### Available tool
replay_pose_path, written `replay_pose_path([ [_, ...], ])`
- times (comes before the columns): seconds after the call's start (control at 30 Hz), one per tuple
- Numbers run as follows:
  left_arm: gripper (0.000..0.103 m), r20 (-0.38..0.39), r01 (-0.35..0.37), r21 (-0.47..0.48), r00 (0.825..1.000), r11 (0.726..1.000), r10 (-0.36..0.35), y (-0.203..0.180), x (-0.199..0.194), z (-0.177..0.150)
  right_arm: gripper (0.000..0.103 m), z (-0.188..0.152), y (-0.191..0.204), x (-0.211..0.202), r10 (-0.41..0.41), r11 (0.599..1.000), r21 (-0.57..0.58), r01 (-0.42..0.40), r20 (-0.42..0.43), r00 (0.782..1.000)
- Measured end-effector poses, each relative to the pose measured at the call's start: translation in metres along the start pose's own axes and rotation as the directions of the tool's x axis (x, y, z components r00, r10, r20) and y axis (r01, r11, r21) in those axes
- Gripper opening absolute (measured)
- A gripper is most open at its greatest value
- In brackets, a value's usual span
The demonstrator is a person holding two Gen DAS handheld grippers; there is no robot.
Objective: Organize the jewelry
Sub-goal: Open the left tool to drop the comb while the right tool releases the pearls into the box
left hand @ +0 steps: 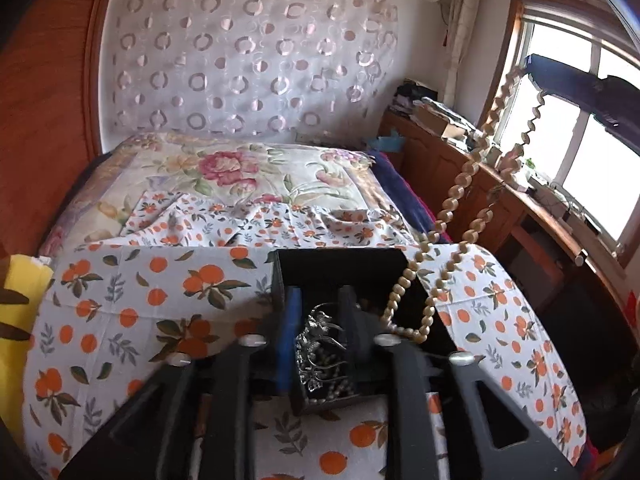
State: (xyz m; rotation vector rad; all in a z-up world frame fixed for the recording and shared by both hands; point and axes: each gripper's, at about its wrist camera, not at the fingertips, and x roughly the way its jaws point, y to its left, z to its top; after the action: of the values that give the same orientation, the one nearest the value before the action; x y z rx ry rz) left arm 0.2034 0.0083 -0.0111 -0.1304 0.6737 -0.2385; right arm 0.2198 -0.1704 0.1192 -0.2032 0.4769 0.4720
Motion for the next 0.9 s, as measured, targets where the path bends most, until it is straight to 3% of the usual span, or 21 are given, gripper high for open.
replay_pose_path([
  [0.43,0.030,-0.001,-0.049,0.130,0.999,0.990,0.050,-0.011,-0.027,-0.023,0.009,-0.035,-0.007,0.032,0.032,0.999,0.042,-0.028,-0.084,0.996],
  [0.73,0.030,-0.003,-0.047,0.164,0.999,0.985,0.048,-0.021,-0.037,-0.040,0.009,-0.055,-0.004,0.015,0.053,0.998,0.022,-0.051,-0.077,0.996],
  [0.9,0.031,-0.019,-0.043,0.181,0.999,0.982,0.047,-0.027,-0.039,-0.057,0.009,-0.082,-0.002,0.002,0.077,0.997,0.013,-0.076,-0.100,0.992],
])
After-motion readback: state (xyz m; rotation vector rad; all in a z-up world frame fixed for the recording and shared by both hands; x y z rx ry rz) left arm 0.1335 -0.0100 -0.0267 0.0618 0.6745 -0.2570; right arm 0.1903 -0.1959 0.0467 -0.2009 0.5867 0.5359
